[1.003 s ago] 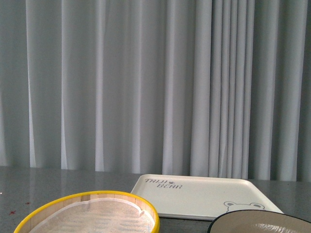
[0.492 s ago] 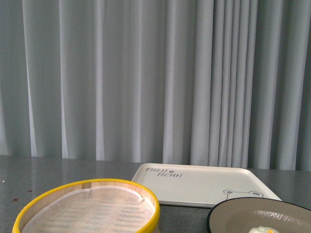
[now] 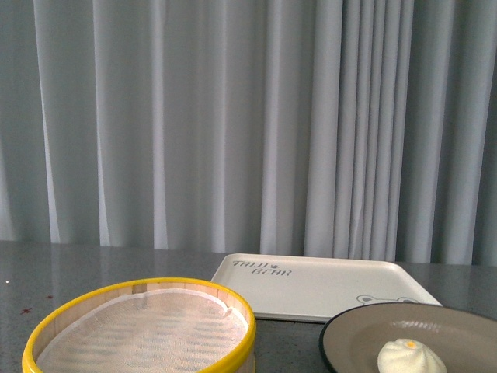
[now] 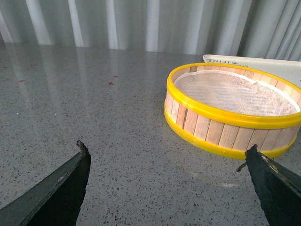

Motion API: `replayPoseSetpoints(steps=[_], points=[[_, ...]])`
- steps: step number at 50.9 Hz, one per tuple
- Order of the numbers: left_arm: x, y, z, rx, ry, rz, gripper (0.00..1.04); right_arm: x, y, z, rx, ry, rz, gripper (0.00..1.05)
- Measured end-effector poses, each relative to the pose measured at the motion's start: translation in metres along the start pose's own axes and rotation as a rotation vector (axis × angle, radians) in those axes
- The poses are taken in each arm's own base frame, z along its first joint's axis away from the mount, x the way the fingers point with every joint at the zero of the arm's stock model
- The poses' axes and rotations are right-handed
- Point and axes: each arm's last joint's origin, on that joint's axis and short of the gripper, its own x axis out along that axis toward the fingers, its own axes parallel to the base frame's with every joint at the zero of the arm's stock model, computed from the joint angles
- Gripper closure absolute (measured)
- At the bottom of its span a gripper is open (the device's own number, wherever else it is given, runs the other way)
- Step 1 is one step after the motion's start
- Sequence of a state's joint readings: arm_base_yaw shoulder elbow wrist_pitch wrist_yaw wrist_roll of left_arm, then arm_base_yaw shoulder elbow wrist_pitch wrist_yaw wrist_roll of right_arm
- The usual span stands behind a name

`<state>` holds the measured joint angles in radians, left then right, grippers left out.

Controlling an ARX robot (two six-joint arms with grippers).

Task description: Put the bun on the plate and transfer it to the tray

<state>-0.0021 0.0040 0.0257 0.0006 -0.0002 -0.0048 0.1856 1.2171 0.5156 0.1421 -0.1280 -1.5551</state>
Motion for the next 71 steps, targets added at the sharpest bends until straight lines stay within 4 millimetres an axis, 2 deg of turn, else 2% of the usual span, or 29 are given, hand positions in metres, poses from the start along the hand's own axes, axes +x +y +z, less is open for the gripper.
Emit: replayPoseSetpoints(steps=[4,15,26,34,38,43,52,58,71], points=[[0.0,0.0,0.0,0.0,0.0,0.0,0.07,-0.002,-0.003,0.001,-0.005,0.006,-0.032,1.02],[0.0,0.0,0.0,0.0,0.0,0.0,0.07,-0.005,0.001,0.001,0.001,0.009,-0.059,1.02],[0.0,0.0,0.0,0.0,0.0,0.0,0.07,-0.006,0.002,0.0,-0.064,0.053,-0.176,1.02],[0.0,0.0,0.0,0.0,0.0,0.0,0.07,-0.014,-0.016,0.009,-0.112,0.086,-0.342,1.02],[0.0,0.0,0.0,0.0,0.0,0.0,0.07,-0.023,-0.033,0.02,-0.115,0.061,-0.449,1.02],[0.0,0.0,0.0,0.0,0.0,0.0,0.07,-0.026,-0.056,0.022,-0.075,0.022,-0.498,1.02],[0.0,0.0,0.0,0.0,0.0,0.0,0.07,-0.015,-0.099,0.003,-0.039,0.005,-0.549,1.02],[0.0,0.0,0.0,0.0,0.0,0.0,0.07,0.009,-0.124,-0.028,-0.031,0.001,-0.506,1.02],[0.0,0.0,0.0,0.0,0.0,0.0,0.07,0.052,-0.14,-0.063,-0.013,-0.031,-0.365,1.02]])
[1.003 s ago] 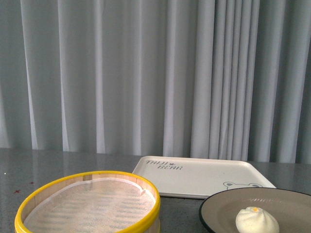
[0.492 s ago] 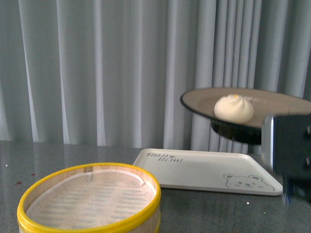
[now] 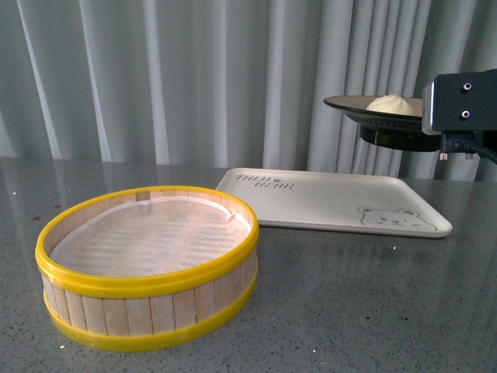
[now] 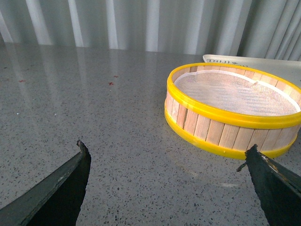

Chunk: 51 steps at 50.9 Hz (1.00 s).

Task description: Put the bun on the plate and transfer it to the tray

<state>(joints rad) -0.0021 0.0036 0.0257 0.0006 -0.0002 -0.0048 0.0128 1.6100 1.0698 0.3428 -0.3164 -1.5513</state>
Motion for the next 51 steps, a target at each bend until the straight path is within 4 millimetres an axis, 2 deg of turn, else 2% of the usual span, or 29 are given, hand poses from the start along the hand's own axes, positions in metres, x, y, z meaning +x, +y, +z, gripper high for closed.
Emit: replayPoseSetpoints(steps=[17,38,51], points=[[0.0,0.0,0.0,0.0,0.0,0.0,0.07,0.04,0.025,-0.034,-0.028,-0.029,0.134,1.02],[0.0,0.0,0.0,0.0,0.0,0.0,0.07,0.084,0.043,-0.056,-0.061,-0.051,0.182,1.02],[0.0,0.0,0.0,0.0,0.0,0.0,0.07,0.095,0.05,-0.06,-0.053,-0.053,0.199,1.02]])
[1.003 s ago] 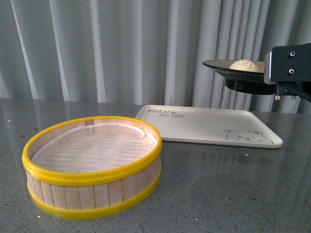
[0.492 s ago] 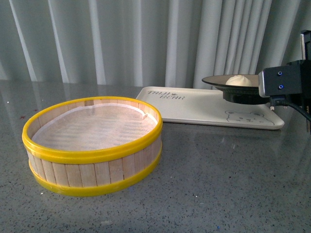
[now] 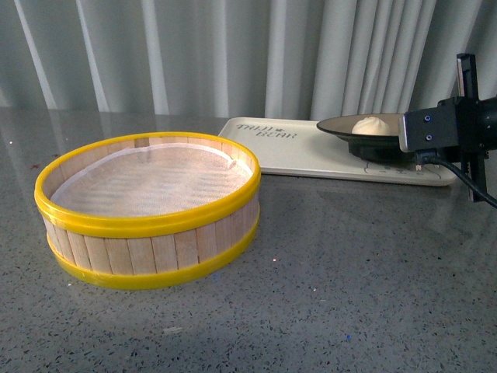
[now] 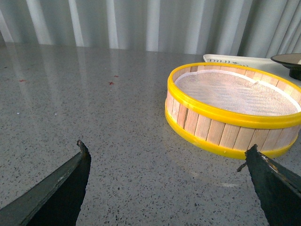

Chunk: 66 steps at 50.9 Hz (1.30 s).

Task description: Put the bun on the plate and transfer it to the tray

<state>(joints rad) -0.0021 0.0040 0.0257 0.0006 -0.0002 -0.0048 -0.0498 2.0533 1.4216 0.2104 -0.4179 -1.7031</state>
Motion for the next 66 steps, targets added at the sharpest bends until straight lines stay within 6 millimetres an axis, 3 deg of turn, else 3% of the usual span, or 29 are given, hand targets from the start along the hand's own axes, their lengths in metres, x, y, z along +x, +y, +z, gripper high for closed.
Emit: replayPoseSetpoints(steps=[20,30,40,49,55,60,63,66], points=[[0.0,0.0,0.0,0.0,0.0,0.0,0.07,0.005,0.003,0.001,0.073,-0.005,-0.009,1.02],[0.0,0.0,0.0,0.0,0.0,0.0,0.07,0.007,0.009,0.003,0.098,-0.009,-0.02,0.72],[0.0,0.0,0.0,0.0,0.0,0.0,0.07,0.002,0.016,0.018,0.187,-0.022,-0.036,0.32],[0.0,0.0,0.0,0.0,0.0,0.0,0.07,-0.026,0.004,0.043,0.316,-0.04,-0.072,0.07],[0.0,0.0,0.0,0.0,0.0,0.0,0.07,-0.057,-0.018,0.061,0.508,-0.016,-0.177,0.09],[0.0,0.0,0.0,0.0,0.0,0.002,0.07,-0.104,-0.049,0.073,0.842,0.016,-0.352,0.09],[0.0,0.0,0.0,0.0,0.0,0.0,0.07,-0.118,-0.061,0.074,0.977,-0.024,-0.407,0.09],[0.0,0.0,0.0,0.0,0.0,0.0,0.07,-0.118,-0.06,0.073,1.052,-0.02,-0.421,0.09]])
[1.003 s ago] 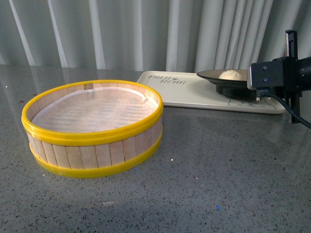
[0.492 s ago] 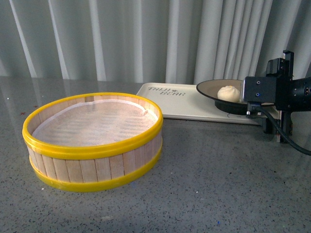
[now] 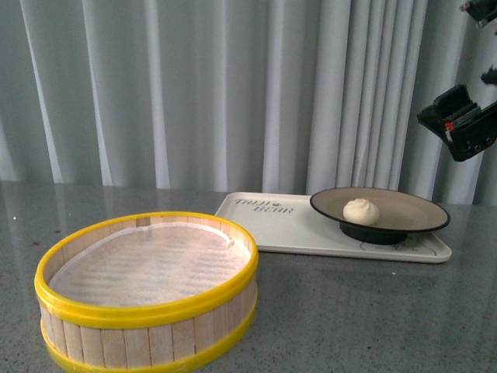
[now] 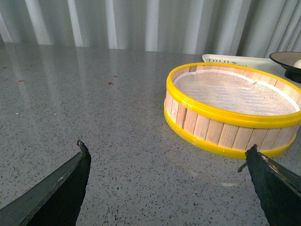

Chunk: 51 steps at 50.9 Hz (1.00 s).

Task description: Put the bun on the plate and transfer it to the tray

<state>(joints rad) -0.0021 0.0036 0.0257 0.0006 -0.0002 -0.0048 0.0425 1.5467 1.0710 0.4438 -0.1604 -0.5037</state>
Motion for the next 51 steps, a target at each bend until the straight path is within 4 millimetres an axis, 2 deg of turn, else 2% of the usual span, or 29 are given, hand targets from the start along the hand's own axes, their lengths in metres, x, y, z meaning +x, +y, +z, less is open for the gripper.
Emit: replayPoseSetpoints(steps=[3,5,8,13,21,42,51], points=[[0.0,0.0,0.0,0.0,0.0,0.0,0.07,-0.007,0.008,-0.016,0.187,0.035,-0.162,0.23],[0.0,0.0,0.0,0.0,0.0,0.002,0.07,-0.021,0.017,-0.03,0.316,0.04,-0.192,0.33],[0.0,0.0,0.0,0.0,0.0,0.002,0.07,-0.04,0.026,-0.042,0.402,0.034,-0.197,0.46],[0.0,0.0,0.0,0.0,0.0,0.0,0.07,-0.076,0.033,-0.059,0.463,0.012,-0.195,0.71],[0.0,0.0,0.0,0.0,0.0,0.0,0.07,-0.113,0.049,-0.082,0.482,0.032,-0.206,1.04],[0.0,0.0,0.0,0.0,0.0,0.0,0.07,-0.172,0.075,-0.103,0.488,0.033,-0.204,1.03],[0.0,0.0,0.0,0.0,0.0,0.0,0.07,-0.186,0.08,-0.107,0.489,0.032,-0.205,1.03]])
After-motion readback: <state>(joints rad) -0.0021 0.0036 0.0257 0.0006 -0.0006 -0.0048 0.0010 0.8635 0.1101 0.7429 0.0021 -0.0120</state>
